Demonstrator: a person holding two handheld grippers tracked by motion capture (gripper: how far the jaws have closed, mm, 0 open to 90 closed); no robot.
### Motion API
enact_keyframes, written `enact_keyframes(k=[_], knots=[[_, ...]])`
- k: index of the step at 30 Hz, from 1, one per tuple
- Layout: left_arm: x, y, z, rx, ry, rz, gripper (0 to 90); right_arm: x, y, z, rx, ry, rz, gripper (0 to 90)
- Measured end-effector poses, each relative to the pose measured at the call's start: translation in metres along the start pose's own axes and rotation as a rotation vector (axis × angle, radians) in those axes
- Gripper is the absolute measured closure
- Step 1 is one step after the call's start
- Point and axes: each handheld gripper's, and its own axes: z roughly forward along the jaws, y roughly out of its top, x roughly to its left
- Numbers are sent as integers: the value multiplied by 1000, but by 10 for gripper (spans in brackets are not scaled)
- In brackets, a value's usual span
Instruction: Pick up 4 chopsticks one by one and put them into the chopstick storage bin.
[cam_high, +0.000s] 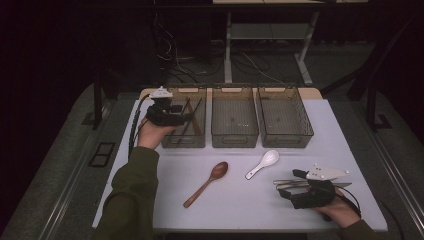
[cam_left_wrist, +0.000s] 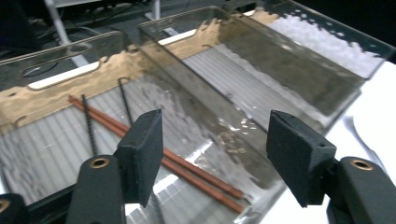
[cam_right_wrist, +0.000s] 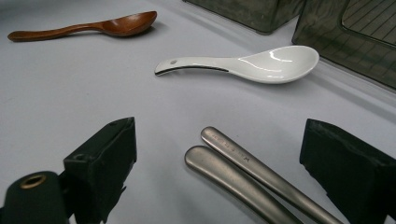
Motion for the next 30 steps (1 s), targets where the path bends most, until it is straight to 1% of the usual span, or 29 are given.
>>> enact_keyframes(k=[3,5,8,12,19,22,25,30], knots=[[-8,-1,-4,-5,-13,17,319,0,0,0,-1,0,-3,106],[-11,-3,-7,-4,-22,17,304,0,0,0,0,0,-1,106],[-15,-9,-10,1,-24,23,277,0,0,0,-2,0,0,107],[-22,-19,-15,-5,-37,29,259,0,1,0,0,4,2,107],[-39,-37,-18,1,-61,49,223,0,1,1,1,3,5,106],[-47,-46,-19,-7,-88,46,198,0,1,1,2,3,3,106],[-54,-55,-20,-12,-98,63,172,0,0,0,2,2,3,106],[-65,-71,-23,-11,-113,80,134,0,1,0,0,1,1,107]])
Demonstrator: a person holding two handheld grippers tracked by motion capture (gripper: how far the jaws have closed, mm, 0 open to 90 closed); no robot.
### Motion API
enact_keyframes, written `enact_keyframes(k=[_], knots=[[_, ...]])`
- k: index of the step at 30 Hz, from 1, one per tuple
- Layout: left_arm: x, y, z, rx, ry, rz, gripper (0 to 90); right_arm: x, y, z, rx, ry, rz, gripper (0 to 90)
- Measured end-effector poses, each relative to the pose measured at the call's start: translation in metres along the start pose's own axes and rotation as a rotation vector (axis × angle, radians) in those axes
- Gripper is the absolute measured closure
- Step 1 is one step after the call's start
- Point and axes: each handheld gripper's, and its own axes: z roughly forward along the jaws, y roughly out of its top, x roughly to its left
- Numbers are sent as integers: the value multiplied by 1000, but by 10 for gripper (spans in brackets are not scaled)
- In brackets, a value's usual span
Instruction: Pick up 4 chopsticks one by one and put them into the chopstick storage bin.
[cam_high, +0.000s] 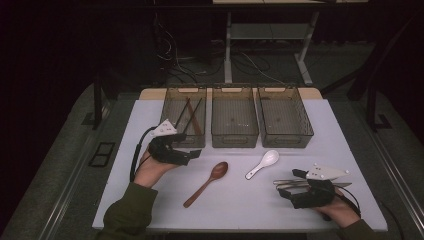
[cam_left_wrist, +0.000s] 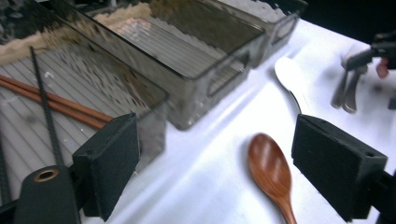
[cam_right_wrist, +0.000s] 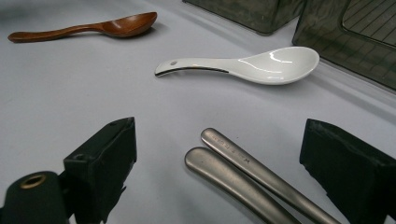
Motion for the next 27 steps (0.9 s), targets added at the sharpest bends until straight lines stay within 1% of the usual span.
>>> enact_keyframes(k=[2,5,7,12,14,16,19,20,27], knots=[[-5,-6,-1,7,-1,7,119,0,0,0,-2,0,0,106],[-11,-15,-2,-1,-9,12,97,0,0,0,-1,0,0,107],[-14,-22,-3,-6,-15,11,85,0,0,0,0,0,0,106],[-21,-35,-5,3,-30,19,41,0,0,0,0,0,-1,106],[-24,-40,-6,6,-33,18,29,0,0,-1,-2,0,-1,106],[-26,-43,-7,8,-23,22,13,0,0,-1,-2,-1,-4,107],[-28,-48,-8,13,-32,16,0,0,0,-1,-1,0,-1,106],[-29,-50,-8,13,-35,11,0,0,0,-1,0,0,-1,107],[-36,-60,-9,31,-28,12,0,0,0,0,-1,0,-2,106]])
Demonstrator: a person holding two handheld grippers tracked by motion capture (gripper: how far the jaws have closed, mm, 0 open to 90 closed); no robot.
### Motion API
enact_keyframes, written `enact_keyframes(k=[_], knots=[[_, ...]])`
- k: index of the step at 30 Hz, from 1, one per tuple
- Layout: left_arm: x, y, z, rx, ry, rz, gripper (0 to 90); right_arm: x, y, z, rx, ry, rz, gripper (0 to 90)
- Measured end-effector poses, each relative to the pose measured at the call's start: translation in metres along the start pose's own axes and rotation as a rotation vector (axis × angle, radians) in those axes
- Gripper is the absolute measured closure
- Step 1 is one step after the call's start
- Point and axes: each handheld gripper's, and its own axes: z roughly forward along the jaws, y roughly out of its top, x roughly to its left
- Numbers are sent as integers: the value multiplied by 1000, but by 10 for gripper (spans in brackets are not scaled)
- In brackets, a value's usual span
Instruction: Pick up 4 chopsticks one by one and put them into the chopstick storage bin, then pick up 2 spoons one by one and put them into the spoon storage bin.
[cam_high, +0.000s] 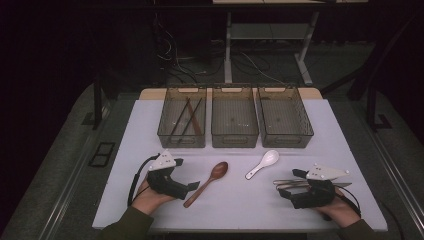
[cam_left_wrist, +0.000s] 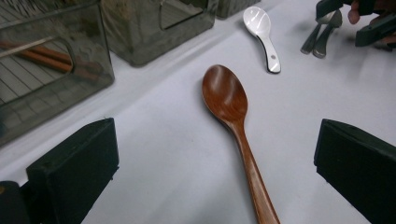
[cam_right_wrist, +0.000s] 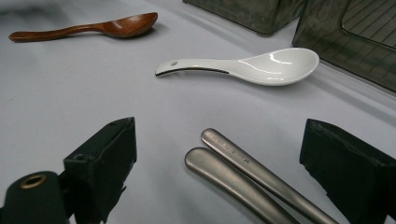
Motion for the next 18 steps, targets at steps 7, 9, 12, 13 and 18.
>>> enact_keyframes(k=[7,9,12,13,18], knots=[[-2,-9,-1,9,2,-18,0,0,0,0,0,1,1,107],[-2,-10,-1,10,4,-21,0,0,0,0,0,0,-2,106],[0,-11,-1,14,7,-23,0,-1,1,1,1,1,0,106],[0,-12,-1,15,7,-27,0,-1,1,1,4,1,0,106],[0,-10,0,19,9,-23,0,0,1,3,14,4,-5,106]])
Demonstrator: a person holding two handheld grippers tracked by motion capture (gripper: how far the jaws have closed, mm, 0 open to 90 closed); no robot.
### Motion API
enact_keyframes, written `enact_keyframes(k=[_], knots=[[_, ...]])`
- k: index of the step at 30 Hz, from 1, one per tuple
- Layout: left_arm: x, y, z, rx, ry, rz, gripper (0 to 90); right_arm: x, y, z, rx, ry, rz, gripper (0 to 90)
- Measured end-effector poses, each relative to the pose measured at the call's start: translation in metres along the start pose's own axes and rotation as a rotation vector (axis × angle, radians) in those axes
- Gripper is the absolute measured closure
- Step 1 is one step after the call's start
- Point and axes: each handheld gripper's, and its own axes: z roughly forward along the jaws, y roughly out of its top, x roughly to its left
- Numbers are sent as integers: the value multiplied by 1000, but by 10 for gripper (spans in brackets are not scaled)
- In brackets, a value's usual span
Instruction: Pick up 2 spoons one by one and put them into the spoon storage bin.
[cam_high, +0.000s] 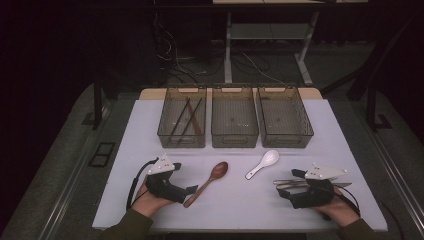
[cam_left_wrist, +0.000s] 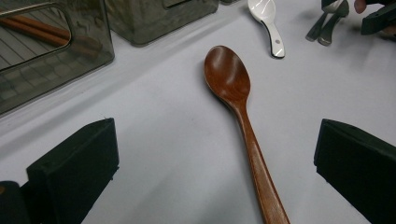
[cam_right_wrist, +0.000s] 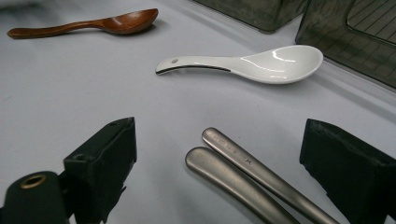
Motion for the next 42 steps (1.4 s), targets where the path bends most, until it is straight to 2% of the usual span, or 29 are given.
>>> enact_keyframes(k=[13,19,25,32,38,42], knots=[[-1,11,15,3,-7,21,9,1,0,1,1,3,2,106],[-1,19,23,-14,-13,36,64,1,0,0,-4,4,-4,107],[0,23,30,-14,-22,31,127,1,0,1,-3,5,-2,106],[0,28,38,-12,-27,25,159,1,0,1,-3,5,-4,106],[1,36,48,-9,-28,12,251,1,1,2,-4,7,-4,106],[1,41,56,6,-49,13,314,0,1,1,-4,7,-2,106]])
